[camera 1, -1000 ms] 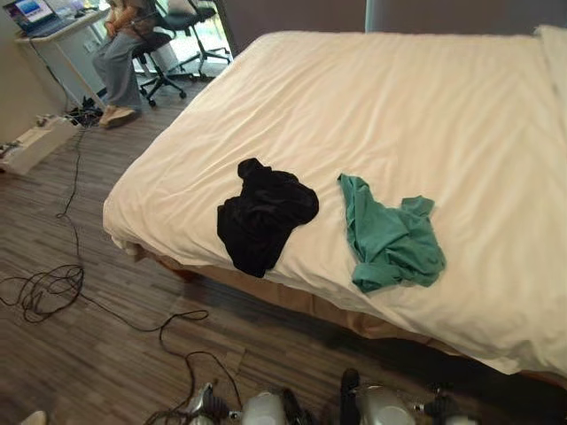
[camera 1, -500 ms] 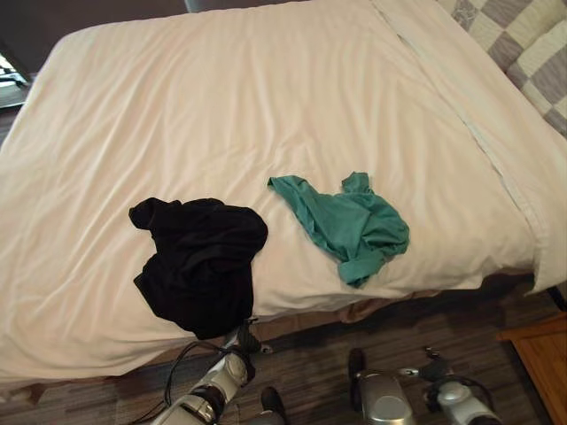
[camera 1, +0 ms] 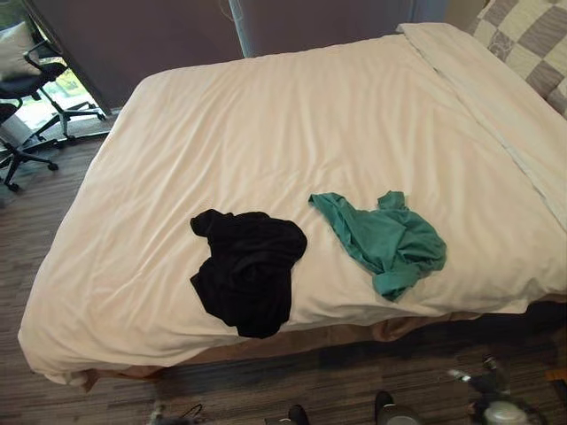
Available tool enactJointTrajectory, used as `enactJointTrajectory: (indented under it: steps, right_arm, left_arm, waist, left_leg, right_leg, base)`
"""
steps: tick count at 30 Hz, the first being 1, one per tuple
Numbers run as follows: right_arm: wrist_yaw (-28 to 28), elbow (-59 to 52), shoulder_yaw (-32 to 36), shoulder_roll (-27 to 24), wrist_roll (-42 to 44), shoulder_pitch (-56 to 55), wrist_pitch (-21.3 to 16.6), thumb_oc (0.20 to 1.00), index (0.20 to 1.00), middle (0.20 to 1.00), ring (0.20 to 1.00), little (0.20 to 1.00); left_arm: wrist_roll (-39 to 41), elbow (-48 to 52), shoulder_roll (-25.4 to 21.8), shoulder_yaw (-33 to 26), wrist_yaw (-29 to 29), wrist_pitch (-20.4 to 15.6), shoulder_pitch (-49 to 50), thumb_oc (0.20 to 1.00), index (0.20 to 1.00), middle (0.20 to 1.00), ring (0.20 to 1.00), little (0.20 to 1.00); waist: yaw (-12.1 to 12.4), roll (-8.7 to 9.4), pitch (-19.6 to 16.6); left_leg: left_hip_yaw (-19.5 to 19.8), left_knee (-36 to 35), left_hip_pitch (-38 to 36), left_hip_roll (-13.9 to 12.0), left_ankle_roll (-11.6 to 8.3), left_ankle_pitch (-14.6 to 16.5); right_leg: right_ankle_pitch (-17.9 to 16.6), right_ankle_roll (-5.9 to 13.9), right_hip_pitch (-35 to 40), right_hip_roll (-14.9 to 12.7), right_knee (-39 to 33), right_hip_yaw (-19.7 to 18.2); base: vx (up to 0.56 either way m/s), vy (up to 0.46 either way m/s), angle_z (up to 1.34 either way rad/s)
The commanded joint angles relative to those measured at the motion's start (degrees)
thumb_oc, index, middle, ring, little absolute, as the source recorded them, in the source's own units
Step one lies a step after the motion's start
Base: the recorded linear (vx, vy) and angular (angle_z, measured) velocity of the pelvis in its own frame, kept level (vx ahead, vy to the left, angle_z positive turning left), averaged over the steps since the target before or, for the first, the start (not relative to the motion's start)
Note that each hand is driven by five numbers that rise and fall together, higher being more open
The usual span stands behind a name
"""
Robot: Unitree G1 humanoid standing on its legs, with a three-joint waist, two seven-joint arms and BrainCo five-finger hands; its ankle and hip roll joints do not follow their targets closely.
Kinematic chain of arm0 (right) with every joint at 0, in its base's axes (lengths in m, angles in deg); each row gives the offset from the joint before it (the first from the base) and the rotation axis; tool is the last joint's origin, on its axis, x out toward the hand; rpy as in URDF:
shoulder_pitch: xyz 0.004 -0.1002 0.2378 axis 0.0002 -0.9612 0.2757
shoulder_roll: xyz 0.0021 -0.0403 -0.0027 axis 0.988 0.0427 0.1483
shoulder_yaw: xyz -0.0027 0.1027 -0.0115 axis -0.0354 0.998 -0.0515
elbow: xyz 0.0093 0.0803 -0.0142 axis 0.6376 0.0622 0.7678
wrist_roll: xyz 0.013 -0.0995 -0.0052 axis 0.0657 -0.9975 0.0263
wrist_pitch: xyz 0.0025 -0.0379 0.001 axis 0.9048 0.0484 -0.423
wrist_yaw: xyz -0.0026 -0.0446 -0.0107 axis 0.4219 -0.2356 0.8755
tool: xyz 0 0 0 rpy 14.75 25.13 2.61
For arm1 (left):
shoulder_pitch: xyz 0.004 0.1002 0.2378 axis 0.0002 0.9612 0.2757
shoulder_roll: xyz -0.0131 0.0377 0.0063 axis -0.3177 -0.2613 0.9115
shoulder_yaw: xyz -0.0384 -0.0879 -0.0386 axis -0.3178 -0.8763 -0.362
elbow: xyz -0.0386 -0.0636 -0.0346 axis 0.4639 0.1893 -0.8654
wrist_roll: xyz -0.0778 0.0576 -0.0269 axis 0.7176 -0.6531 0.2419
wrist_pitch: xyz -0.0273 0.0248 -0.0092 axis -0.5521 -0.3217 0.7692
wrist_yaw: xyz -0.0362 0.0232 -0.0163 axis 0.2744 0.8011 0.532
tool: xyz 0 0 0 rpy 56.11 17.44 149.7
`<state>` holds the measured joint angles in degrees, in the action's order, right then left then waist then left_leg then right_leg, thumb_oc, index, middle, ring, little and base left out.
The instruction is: Tidy up the quilt and then pick up the clothes from the bed and put them into the laundry hamper.
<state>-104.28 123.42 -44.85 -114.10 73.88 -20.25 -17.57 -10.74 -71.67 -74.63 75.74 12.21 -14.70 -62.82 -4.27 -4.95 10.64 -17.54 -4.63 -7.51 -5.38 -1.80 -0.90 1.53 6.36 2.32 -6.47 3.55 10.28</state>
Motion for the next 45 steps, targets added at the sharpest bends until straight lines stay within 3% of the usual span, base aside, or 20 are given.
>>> enactJointTrajectory:
  steps: [1, 2, 5, 11, 13, 16, 19, 20, 22, 23, 28, 34, 37, 42, 44, 45]
  right_arm:
    - [-3.2, -7.3, 2.2, -4.4, -10.7, 2.6, -6.8, 1.0, 1.0, 1.0, 1.0, 1.0]
    - [-3.2, -7.4, 2.2, -4.4, -10.7, 2.5, -6.8, 1.0, 1.0, 1.0, 1.0, 1.0]
    - [-5.5, -15.9, 3.6, -11.6, -18.2, 5.9, -7.2, 1.0, 1.0, 1.0, 1.0, 1.0]
    - [-6.8, -19.3, -1.7, -16.4, -19.5, 18.5, -6.2, 1.0, 1.0, 1.0, 1.0, 1.0]
    - [-6.2, -20.5, -7.1, -16.6, -19.3, 25.9, -5.9, 1.0, 1.0, 1.0, 1.0, 1.0]
    - [-6.0, -20.2, -10.1, -16.0, -19.0, 29.4, -5.7, 1.0, 1.0, 1.0, 1.0, 1.0]
    - [-4.9, -21.8, -13.2, -15.6, -18.8, 31.5, -5.7, 1.0, 1.0, 1.0, 1.0, 1.0]
    - [-4.4, -22.6, -14.0, -15.7, -19.0, 31.8, -5.5, 1.0, 1.0, 1.0, 1.0, 1.0]
    - [-4.1, -22.5, -14.3, -16.2, -18.9, 32.2, -5.4, 1.0, 1.0, 1.0, 1.0, 1.0]
    - [-3.6, -22.8, -14.3, -17.1, -19.2, 32.9, -5.0, 1.0, 1.0, 1.0, 1.0, 1.0]
    - [-2.5, -22.5, -16.5, -20.0, -20.9, 38.1, -4.8, 1.0, 1.0, 1.0, 1.0, 1.0]
    - [-1.5, -13.5, -25.1, -21.8, -21.1, 54.0, -2.7, 1.0, 1.0, 1.0, 1.0, 1.0]
    - [-0.6, -7.3, -27.7, -19.3, -18.8, 58.0, -2.6, 1.0, 1.0, 1.0, 1.0, 1.0]
    - [4.8, 15.1, -31.1, -10.2, -11.4, 63.5, -1.2, 1.0, 1.0, 1.0, 1.0, 1.0]
    - [5.6, 18.4, -30.9, -8.5, -10.9, 63.2, -0.8, 1.0, 1.0, 1.0, 1.0, 1.0]
    - [6.7, 21.4, -31.3, -7.3, -11.1, 62.8, -0.7, 0.435, 0.435, 0.435, 0.435, 0.435]
  left_arm:
    - [-0.8, 14.4, -12.7, -3.4, 6.4, -9.9, -7.4, 1.0, 1.0, 1.0, 1.0, 1.0]
    - [-0.8, 14.6, -12.7, -3.4, 6.4, -9.9, -7.3, 1.0, 1.0, 1.0, 1.0, 1.0]
    - [-2.3, 28.8, -18.0, -3.7, 8.8, -12.8, -12.7, 1.0, 1.0, 1.0, 1.0, 1.0]
    - [-4.6, 32.1, -20.7, 4.3, 7.3, -11.3, -24.4, 1.0, 1.0, 1.0, 1.0, 1.0]
    - [-6.4, 28.8, -20.0, 10.9, 5.3, -8.6, -31.7, 1.0, 1.0, 1.0, 1.0, 1.0]
    - [-8.2, 23.9, -19.2, 14.9, 4.8, -6.7, -37.2, 1.0, 1.0, 1.0, 1.0, 1.0]
    - [-12.1, 11.5, -16.0, 20.8, 3.2, -3.1, -44.3, 1.0, 1.0, 1.0, 1.0, 1.0]
    - [-14.2, 4.7, -13.0, 22.6, 2.1, -0.9, -46.4, 0.887, 0.887, 0.887, 0.887, 0.887]
    - [-15.2, 2.3, -11.2, 23.6, 1.0, -0.2, -46.7, 0.2, 0.2, 0.2, 0.2, 0.2]
    - [-18.1, -0.7, -9.6, 24.4, -0.9, 0.8, -45.8, 0.2, 0.2, 0.2, 0.2, 0.2]
    - [-18.0, -4.3, -6.5, 22.9, -2.7, 1.2, -40.9, 0.2, 0.2, 0.2, 0.2, 0.2]
    - [-11.0, 3.1, -5.4, 21.3, -3.7, -3.3, -25.1, 0.2, 0.2, 0.2, 0.2, 0.2]
    - [-9.2, 4.7, -5.3, 20.8, -4.8, -4.3, -20.8, 0.2, 0.2, 0.2, 0.2, 0.2]
    - [3.2, 15.8, -5.1, 19.5, -9.5, -7.5, -11.1, 0.2, 0.2, 0.2, 0.2, 0.2]
    - [4.6, 18.2, -5.1, 19.6, -10.1, -7.7, -10.3, 0.2, 0.2, 0.2, 0.2, 0.2]
    - [5.2, 19.2, -5.1, 19.9, -10.9, -7.7, -9.9, 0.2, 0.2, 0.2, 0.2, 0.2]
  waist:
    - [-0.7, 5.8, 2.5]
    - [-0.7, 5.8, 2.3]
    - [-1.0, 5.24, 5.6]
    - [-1.2, 4.48, 8.9]
    - [-1.7, 4.65, 10.5]
    - [-1.9, 4.96, 11.4]
    - [-2.5, 5.89, 12.7]
    - [-2.7, 6.34, 13.3]
    - [-2.6, 6.49, 13.6]
    - [-2.4, 6.48, 13.9]
    - [-1.1, 6.32, 13.8]
    - [3.1, 4.1, 13.2]
    - [3.9, 3.42, 12.9]
    - [6.6, 1.72, 12.2]
    - [6.9, 1.52, 11.9]
    - [7.1, 1.31, 11.9]
  left_leg:
    - [-0.1, 0.2, -0.8, -1.7, -4.8, 3.3]
    - [-0.1, 0.1, -0.6, -1.7, -4.79, 3.1]
    - [0.0, 2.3, 3.2, -2.1, -4.99, 3.1]
    - [-1.1, 4.6, 8.7, -2.8, -5.14, 2.1]
    - [-2.3, 5.4, 10.2, -3.2, -5.15, 2.1]
    - [-3.0, 5.6, 11.0, -3.3, -5.08, 2.0]
    - [-3.8, 5.5, 11.6, -3.5, -4.96, 1.9]
    - [-4.0, 5.5, 11.6, -3.7, -4.95, 1.8]
    - [-3.7, 5.6, 11.7, -3.7, -4.92, 1.9]
    - [-3.6, 5.7, 11.4, -3.8, -4.94, 2.0]
    - [-3.2, 5.6, 10.8, -3.6, -4.92, 2.2]
    - [-1.5, 4.2, 11.2, -2.7, -4.94, 1.1]
    - [-1.1, 3.7, 11.4, -2.6, -4.96, 0.6]
    - [0.6, 2.4, 10.8, -2.2, -4.87, 0.0]
    - [1.1, 2.3, 10.8, -2.0, -4.74, 0.0]
    - [1.4, 2.3, 10.5, -1.9, -4.68, 0.1]
  right_leg:
    - [0.1, 6.05, 2.2, -5.7, -5.0, 0.7]
    - [-0.1, 5.99, 1.9, -5.7, -5.0, 0.6]
    - [0.3, 6.05, -2.4, -6.4, -2.8, 0.0]
    - [-0.4, 5.58, -9.1, -6.3, -0.4, -1.5]
    - [-1.1, 5.67, -11.6, -6.0, -0.2, -2.3]
    - [-1.6, 5.75, -13.0, -5.7, -0.2, -2.9]
    - [-2.0, 5.9, -14.4, -5.5, -0.1, -3.2]
    - [-2.0, 5.97, -14.7, -5.6, 0.2, -3.1]
    - [-2.1, 5.91, -14.8, -5.7, 0.4, -2.9]
    - [-1.9, 5.85, -14.5, -5.9, 0.7, -2.6]
    - [-1.7, 5.68, -14.0, -6.3, 1.1, -2.1]
    - [-1.7, 5.2, -13.8, -6.8, 0.8, -1.0]
    - [-1.9, 5.0, -13.5, -6.9, 0.3, -0.4]
    - [-1.6, 4.83, -11.5, -6.9, -0.2, 1.9]
    - [-1.8, 4.79, -11.3, -7.0, -0.3, 2.3]
    - [-1.6, 4.88, -10.6, -7.2, -0.3, 2.6]
  base:
    - [-0.06, -0.028, 0.27]
    - [-0.12, -0.009, 0.18]
    - [-0.17, 0.008, -0.03]
    - [-0.13, 0.01, -0.15]
    - [-0.09, 0.02, -0.25]
    - [-0.04, 0.017, -0.27]
    - [-0.04, -0.002, -0.28]
    - [-0.01, -0.009, -0.17]
    - [0.0, -0.013, -0.08]
    - [0.0, 0.0, 0.0]
    - [0.03, -0.017, 0.11]
    - [0.02, -0.024, 0.09]
    - [0.03, -0.016, 0.16]
    - [0.04, -0.006, 0.26]
    - [0.03, 0.014, 0.28]
    - [0.05, 0.05, 0.33]
